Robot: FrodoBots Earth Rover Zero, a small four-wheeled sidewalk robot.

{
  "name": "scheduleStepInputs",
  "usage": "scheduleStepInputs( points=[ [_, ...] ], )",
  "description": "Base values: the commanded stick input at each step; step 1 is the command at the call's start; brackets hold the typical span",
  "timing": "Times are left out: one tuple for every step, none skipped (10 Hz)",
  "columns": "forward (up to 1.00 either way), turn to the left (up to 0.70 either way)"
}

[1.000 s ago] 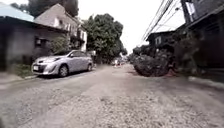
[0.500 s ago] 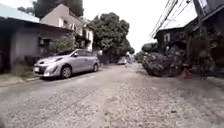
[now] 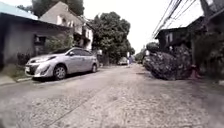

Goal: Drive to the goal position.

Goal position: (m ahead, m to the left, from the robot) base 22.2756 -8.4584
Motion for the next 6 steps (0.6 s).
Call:
scheduleStepInputs(
  points=[
    [1.00,0.00],
    [1.00,0.00],
    [1.00,0.00],
    [1.00,0.00],
    [1.00,0.00],
    [1.00,0.00]
  ],
)
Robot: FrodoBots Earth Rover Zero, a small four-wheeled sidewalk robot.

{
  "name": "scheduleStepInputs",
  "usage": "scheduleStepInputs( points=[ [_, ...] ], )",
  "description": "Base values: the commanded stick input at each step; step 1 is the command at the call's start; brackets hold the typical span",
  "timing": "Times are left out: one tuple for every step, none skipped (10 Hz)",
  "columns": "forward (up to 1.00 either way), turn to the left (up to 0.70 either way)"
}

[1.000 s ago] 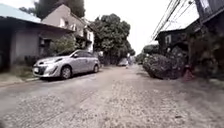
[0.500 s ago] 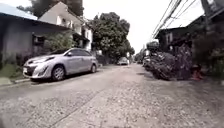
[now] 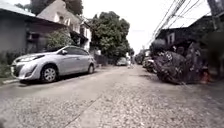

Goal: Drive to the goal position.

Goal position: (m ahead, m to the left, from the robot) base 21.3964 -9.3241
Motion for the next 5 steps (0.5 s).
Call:
scheduleStepInputs(
  points=[
    [1.00,0.00],
    [1.00,0.00],
    [1.00,0.00],
    [1.00,0.17],
    [1.00,0.27]
  ],
)
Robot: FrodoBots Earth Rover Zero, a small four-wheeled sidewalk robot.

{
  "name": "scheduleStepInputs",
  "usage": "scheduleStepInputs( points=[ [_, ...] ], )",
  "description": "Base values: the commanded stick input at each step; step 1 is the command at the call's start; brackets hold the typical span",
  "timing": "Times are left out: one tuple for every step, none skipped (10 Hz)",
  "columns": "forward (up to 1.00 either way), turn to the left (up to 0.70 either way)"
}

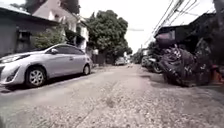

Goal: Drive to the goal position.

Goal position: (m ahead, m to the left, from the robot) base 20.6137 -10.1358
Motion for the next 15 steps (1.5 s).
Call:
scheduleStepInputs(
  points=[
    [1.00,0.27],
    [1.00,0.27],
    [1.00,0.27],
    [1.00,0.11],
    [1.00,0.00],
    [1.00,0.00],
    [1.00,0.00],
    [1.00,0.00],
    [1.00,0.00],
    [1.00,0.00],
    [1.00,-0.06],
    [1.00,-0.27],
    [1.00,-0.27],
    [1.00,-0.27],
    [1.00,-0.27]
  ],
)
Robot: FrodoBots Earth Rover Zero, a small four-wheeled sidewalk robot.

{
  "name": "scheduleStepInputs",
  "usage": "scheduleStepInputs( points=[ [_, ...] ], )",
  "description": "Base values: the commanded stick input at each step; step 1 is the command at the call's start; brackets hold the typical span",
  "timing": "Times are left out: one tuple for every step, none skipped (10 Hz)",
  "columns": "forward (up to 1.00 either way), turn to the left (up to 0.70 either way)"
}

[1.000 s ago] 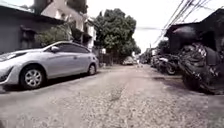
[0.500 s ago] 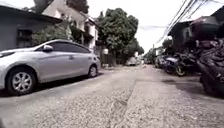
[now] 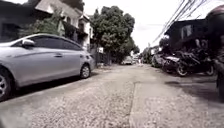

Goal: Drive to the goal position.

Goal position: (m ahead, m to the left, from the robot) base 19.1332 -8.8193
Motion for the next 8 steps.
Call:
scheduleStepInputs(
  points=[
    [1.00,-0.27],
    [1.00,-0.27],
    [1.00,-0.27],
    [1.00,-0.27],
    [1.00,-0.27],
    [1.00,-0.27],
    [1.00,-0.27],
    [1.00,-0.27]
  ],
)
